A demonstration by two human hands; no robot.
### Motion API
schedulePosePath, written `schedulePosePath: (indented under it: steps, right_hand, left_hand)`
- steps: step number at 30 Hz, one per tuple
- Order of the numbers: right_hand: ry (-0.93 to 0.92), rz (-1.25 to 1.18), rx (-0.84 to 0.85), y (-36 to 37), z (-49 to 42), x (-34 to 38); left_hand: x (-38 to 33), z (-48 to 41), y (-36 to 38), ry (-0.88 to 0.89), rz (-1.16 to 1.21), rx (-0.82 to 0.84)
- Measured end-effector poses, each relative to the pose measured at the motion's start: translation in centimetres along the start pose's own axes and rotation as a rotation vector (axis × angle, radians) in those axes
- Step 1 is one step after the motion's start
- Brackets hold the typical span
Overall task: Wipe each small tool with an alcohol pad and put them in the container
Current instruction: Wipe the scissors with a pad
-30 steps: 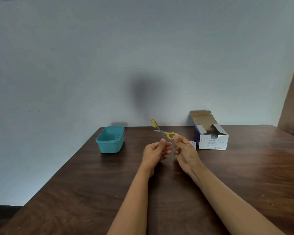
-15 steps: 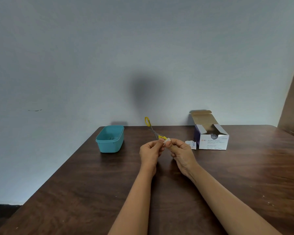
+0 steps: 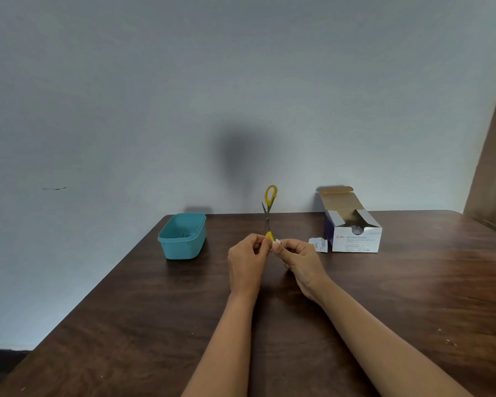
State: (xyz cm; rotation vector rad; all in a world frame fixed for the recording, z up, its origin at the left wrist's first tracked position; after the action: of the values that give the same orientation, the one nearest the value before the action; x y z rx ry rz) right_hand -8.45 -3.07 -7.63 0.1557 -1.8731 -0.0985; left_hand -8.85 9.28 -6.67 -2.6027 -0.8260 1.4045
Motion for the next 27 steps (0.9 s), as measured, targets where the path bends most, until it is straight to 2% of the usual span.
schedulePosePath:
  steps: [4,8,16,20,27]
  right_hand:
    - [0.049,-0.038,-0.018,-0.2,-0.3,-0.2]
    - [0.057,-0.047,-0.025,-0.2,-0.3,-0.3]
    - [0.008,-0.003,-0.172,-0.1,0.0,-0.5]
    - [0.031,-0.090,-0.284,-0.3,-0.1,-0.6]
    - [0.058,-0.188,-0.385,-0.6,-0.6,-0.7]
  left_hand:
    - [0.2,0.0,0.6,-0.086,0.139,0.065]
    - [0.3,0.1,0.9,-0.075,0.126,0.141]
    - [0.4,-0.1,1.0,0.084,-0.120,0.126]
    - [0.6,0.0,1.3,0.191,-0.271,0.162]
    - [0.9,0.0,1.5,0.281,-0.310,0.273]
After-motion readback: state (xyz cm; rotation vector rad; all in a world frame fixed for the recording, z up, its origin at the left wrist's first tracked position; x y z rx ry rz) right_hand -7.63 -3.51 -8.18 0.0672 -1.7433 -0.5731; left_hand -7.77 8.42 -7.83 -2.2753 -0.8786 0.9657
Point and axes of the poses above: each hand's wrist, its own z-axis away from the middle knuckle, its own y-axis out of the palm, x = y × z, the point moved 1 cm from there along -z, towards the middle knuckle
